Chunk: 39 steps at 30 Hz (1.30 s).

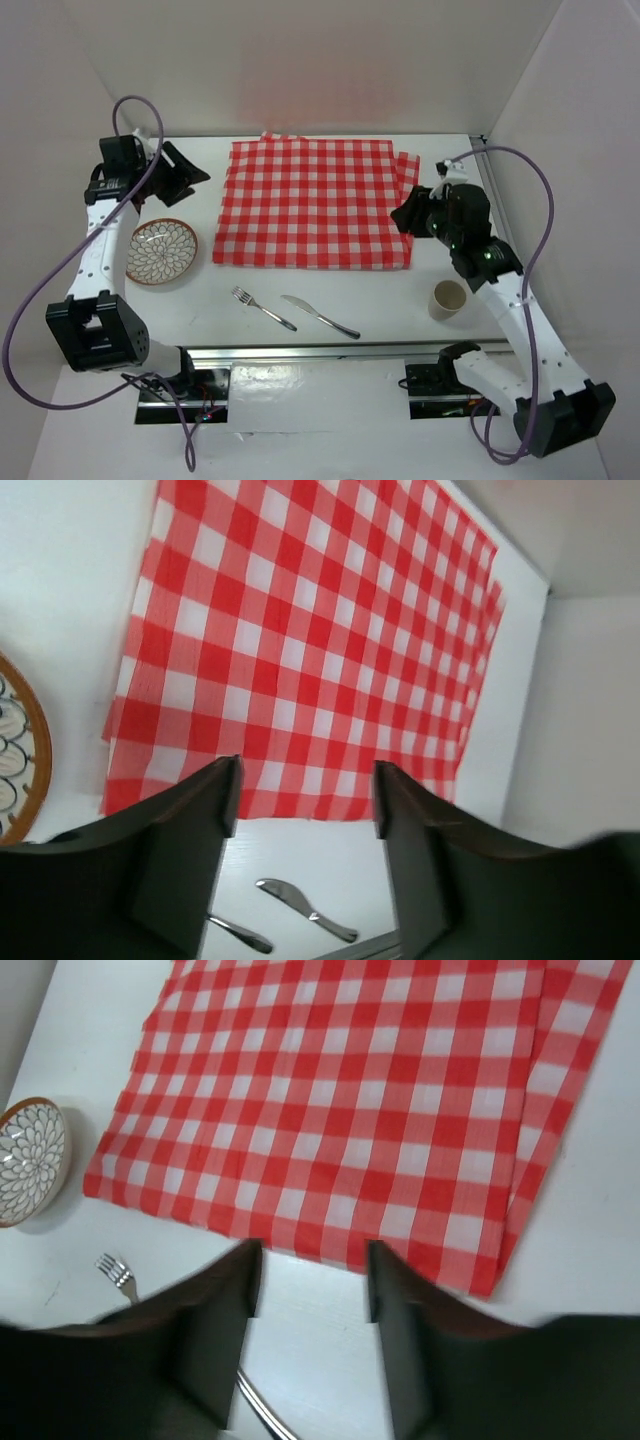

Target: Set the dinner table for one person

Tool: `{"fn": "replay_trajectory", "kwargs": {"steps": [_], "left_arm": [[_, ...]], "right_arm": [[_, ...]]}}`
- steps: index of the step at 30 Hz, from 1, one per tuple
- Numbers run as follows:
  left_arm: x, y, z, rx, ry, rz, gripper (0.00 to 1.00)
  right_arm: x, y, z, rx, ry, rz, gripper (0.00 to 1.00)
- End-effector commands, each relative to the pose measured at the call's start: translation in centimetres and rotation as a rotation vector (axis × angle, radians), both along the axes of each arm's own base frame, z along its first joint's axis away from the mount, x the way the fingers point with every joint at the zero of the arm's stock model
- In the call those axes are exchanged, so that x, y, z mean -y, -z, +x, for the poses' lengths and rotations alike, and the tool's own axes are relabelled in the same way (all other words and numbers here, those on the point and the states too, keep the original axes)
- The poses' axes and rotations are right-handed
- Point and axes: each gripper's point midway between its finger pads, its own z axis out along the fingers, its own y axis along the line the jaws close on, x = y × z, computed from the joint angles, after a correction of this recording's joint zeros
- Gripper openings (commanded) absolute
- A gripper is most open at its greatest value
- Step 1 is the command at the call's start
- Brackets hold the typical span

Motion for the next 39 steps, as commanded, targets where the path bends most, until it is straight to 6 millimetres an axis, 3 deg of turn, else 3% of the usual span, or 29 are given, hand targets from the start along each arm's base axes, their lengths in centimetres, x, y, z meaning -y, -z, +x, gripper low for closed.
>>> {"fn": "replay_trajectory", "kwargs": {"steps": [1, 2, 3, 4, 5, 6, 7, 8, 12, 14, 17, 21, 23, 24, 26, 32, 39], "left_arm": [[1.9, 2.3, 2.0, -0.034, 0.078, 0.13, 0.67], [2.6, 3.6, 2.6, -0.068, 0.102, 0.14, 0.57], [3.1, 4.5, 3.1, -0.101, 0.118, 0.156, 0.4], [4.5, 6.1, 3.5, -0.138, 0.161, 0.168, 0.31], [5.0, 9.3, 4.1, -0.222, 0.179, 0.167, 0.23], [5.1, 10.3, 4.6, -0.247, 0.179, 0.202, 0.09], [5.4, 11.9, 4.7, -0.283, 0.183, 0.216, 0.04], [6.1, 14.2, 4.9, -0.337, 0.191, 0.219, 0.02], [7.7, 17.9, 5.3, -0.398, 0.208, 0.183, 0.0], [8.5, 18.8, 5.1, -0.421, 0.221, 0.181, 0.0], [8.4, 20.1, 5.0, -0.454, 0.21, 0.183, 0.0], [7.6, 22.8, 2.8, -0.55, 0.174, 0.205, 0.0], [7.3, 24.2, 1.3, -0.586, 0.162, 0.205, 0.0], [7.3, 23.9, 1.0, -0.576, 0.161, 0.205, 0.0], [7.2, 25.1, -0.9, -0.619, 0.157, 0.2, 0.0], [6.9, 25.5, -4.9, -0.649, 0.16, 0.201, 0.0], [6.0, 24.9, -6.4, -0.639, 0.151, 0.246, 0.0]], "right_arm": [[-1.7, 0.4, 3.2, -0.108, 0.015, 0.052, 0.47], [-2.2, 1.6, 3.8, -0.17, 0.013, 0.057, 0.39], [-2.8, 1.9, 4.5, -0.217, 0.016, 0.078, 0.21], [-3.1, 5.7, 5.2, -0.349, 0.032, 0.05, 0.15], [-3.4, 7.0, 5.4, -0.413, 0.048, 0.068, 0.07], [-3.8, 8.1, 5.8, -0.451, 0.049, 0.072, 0.0], [-4.2, 9.5, 5.8, -0.496, 0.03, 0.075, 0.0], [-5.0, 11.7, 6.2, -0.556, 0.028, 0.101, 0.0], [-5.2, 16.2, 7.0, -0.652, 0.079, 0.105, 0.0], [-4.8, 18.6, 7.1, -0.699, 0.122, 0.083, 0.05], [-4.9, 20.4, 6.9, -0.745, 0.129, 0.082, 0.05], [-4.3, 24.5, 5.7, -0.853, 0.169, 0.038, 0.13], [-3.8, 26.2, 4.0, -0.906, 0.177, 0.018, 0.14], [-3.6, 26.5, 3.5, -0.923, 0.186, 0.019, 0.14], [-3.3, 27.3, 2.1, -0.948, 0.191, 0.009, 0.16], [-2.2, 26.7, -0.5, -0.945, 0.212, 0.001, 0.16], [-1.5, 25.6, -2.2, -0.937, 0.219, -0.005, 0.17]]}}
